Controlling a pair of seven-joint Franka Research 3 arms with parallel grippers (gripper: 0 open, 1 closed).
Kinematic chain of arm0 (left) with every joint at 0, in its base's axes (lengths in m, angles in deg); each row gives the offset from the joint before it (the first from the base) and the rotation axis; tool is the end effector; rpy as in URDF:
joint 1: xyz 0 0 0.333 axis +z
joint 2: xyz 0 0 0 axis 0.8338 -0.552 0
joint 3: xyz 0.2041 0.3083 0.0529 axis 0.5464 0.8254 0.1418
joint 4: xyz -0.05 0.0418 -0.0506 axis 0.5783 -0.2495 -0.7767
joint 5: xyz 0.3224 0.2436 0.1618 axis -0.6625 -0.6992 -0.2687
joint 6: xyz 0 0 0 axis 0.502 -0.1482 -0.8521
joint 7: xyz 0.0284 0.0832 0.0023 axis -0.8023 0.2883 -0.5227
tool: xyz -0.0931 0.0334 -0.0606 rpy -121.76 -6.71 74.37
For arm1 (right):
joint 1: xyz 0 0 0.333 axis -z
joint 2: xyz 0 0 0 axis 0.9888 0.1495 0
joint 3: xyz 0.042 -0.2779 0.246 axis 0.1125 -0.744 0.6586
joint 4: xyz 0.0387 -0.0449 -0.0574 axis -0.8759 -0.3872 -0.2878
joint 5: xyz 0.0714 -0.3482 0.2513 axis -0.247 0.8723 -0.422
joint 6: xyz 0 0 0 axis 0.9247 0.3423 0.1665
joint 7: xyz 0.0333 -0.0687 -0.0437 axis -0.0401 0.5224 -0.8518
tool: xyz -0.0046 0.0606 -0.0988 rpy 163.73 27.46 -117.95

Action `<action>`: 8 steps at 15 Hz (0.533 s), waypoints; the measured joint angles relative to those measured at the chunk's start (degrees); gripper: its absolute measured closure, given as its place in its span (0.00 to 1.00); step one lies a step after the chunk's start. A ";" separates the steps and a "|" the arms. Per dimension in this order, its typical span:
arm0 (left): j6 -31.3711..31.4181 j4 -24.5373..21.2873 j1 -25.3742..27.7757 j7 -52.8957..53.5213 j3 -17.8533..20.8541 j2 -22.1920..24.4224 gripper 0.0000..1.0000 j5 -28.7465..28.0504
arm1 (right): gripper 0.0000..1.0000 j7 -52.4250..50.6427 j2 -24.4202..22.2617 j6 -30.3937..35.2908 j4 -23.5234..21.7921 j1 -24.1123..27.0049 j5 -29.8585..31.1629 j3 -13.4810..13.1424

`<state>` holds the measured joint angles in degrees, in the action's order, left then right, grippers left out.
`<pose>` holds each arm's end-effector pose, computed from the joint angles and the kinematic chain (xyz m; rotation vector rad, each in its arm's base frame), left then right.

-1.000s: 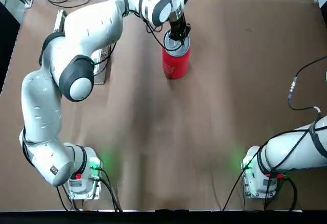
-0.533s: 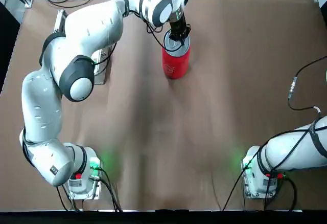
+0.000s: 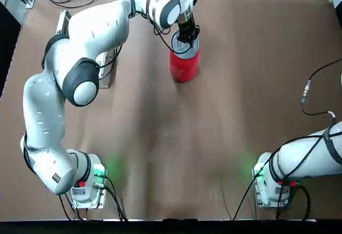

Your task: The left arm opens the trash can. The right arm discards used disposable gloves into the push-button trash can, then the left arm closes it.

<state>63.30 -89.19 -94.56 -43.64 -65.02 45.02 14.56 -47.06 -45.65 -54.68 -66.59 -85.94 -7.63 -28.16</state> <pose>0.5455 -0.6160 0.4004 2.8291 0.1192 -0.0552 0.6174 -0.0107 0.6931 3.1300 -0.0254 0.0559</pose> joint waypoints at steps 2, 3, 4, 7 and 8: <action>0.09 0.05 0.00 0.00 0.00 0.00 0.99 -0.01 | 0.02 0.00 0.00 0.00 0.00 0.00 0.00 0.01; 0.14 0.09 0.00 0.00 0.00 0.00 0.99 -0.02 | 0.02 0.00 0.00 0.00 0.00 -0.01 0.00 0.01; 0.18 0.10 0.01 0.00 0.02 -0.01 0.99 -0.02 | 0.02 0.00 0.00 0.00 0.00 -0.01 0.00 0.01; 0.21 0.33 0.05 0.00 0.07 -0.01 0.99 -0.07 | 0.02 0.00 0.00 0.01 0.00 -0.02 0.00 0.01; 0.23 0.35 0.10 0.00 0.10 -0.01 0.99 -0.08 | 0.02 0.00 0.00 0.01 0.00 -0.04 0.00 0.01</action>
<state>63.52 -88.84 -94.47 -43.64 -64.92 45.01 14.48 -47.06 -45.65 -54.68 -66.59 -85.97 -7.63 -28.15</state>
